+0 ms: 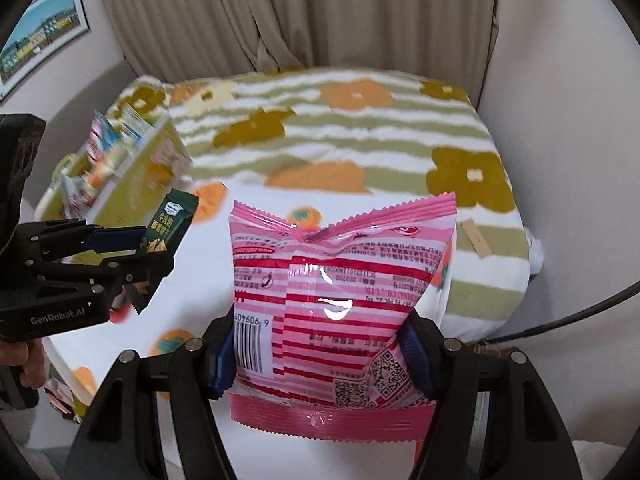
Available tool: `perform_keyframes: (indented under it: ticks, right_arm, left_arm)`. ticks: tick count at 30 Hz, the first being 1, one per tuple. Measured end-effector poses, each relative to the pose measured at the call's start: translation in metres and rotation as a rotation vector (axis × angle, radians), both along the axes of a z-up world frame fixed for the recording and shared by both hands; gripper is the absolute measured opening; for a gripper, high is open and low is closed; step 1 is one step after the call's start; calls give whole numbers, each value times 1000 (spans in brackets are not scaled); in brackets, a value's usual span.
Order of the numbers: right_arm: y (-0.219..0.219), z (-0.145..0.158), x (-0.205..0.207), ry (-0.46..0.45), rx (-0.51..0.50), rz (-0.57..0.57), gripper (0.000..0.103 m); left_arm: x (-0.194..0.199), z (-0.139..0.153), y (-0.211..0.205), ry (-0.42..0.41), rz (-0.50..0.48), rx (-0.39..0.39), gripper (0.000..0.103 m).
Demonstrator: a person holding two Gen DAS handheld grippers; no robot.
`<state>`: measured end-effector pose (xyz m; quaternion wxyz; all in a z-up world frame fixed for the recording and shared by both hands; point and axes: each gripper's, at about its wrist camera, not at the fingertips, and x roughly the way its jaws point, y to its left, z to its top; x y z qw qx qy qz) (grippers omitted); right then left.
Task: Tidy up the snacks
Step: 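Carry both packets over the green box and open both tools to drop them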
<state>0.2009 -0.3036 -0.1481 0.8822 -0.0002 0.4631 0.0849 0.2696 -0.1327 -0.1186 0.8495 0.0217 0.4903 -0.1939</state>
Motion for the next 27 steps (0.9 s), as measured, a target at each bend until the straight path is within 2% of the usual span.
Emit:
perform_keyframes:
  ticks: [3,6,11,17,20,22,27]
  right_arm:
    - [18,25,-7,-39,-28,20,63]
    - [39,51,-12,-73,-9,61,63]
    - [89,87,-16,-158,-4,150,63]
    - [155,98,-9,-178,100,194,63]
    - [192,96,-2,-171,114,192,63]
    - [218,93,2,-165,143,204,63]
    - [266,86,15,-157,138,200,63]
  left_arm:
    - [-12,29,25,-49,58,-29,40]
    - [-21,52,52,-87,115,-56,40]
    - [-30,76,107,-134,180,-63,40]
    - [-35,83,180,-148,211,-49,40]
    - [-31,83,223,-151,236,-46,40]
    - [-25,78,251,-149,252,-33,40]
    - [-3,53,304,-114,262,-11,40]
